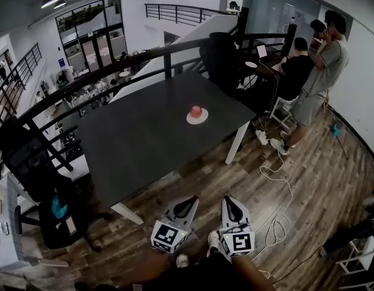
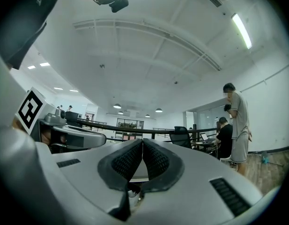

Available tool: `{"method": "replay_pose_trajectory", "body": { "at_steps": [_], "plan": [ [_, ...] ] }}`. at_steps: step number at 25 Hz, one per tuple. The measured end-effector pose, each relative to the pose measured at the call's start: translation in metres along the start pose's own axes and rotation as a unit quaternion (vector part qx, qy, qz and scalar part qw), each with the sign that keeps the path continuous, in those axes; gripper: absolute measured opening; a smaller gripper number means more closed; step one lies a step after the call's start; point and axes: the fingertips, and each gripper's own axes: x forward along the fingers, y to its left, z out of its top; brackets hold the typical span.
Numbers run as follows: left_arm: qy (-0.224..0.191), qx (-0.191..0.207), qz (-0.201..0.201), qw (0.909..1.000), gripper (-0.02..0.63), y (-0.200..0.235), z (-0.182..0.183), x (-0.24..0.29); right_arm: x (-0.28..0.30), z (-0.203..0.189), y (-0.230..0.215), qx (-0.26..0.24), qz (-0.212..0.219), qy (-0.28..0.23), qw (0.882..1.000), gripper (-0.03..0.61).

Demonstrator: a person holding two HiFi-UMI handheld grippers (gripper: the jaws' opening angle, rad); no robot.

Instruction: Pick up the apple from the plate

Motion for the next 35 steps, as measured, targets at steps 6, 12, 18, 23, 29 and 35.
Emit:
{"method": "replay_pose_trajectory", "body": {
  "at_steps": [6, 12, 18, 23, 29, 35],
  "plan": [
    [0.000, 0.003, -0.003, 1.0000, 0.026, 0.014, 0.001, 0.041, 0.029, -0.009, -0.033, -0.001, -0.006, 0.003, 1.000, 0.025],
    [0.001, 0.018, 0.006, 0.9998, 0.026, 0.030, 0.004, 0.096, 0.069, -0.018, -0.070, 0.000, 0.022, -0.008, 1.000, 0.025],
    [-0.015, -0.002, 0.033, 0.9994, 0.026, 0.054, 0.012, 0.144, 0.111, -0.023, -0.114, 0.005, 0.033, -0.015, 0.999, 0.025],
    [-0.006, 0.005, 0.055, 0.9985, 0.026, 0.071, 0.007, 0.181, 0.138, -0.036, -0.149, 0.018, 0.043, -0.009, 0.999, 0.025],
    [0.009, 0.008, 0.074, 0.9972, 0.026, 0.078, 0.003, 0.208, 0.161, -0.047, -0.172, 0.033, 0.065, -0.014, 0.997, 0.025],
    [0.007, 0.005, 0.088, 0.9961, 0.026, 0.091, 0.001, 0.229, 0.181, -0.061, -0.183, 0.045, 0.080, -0.011, 0.996, 0.025]
  ]
}}
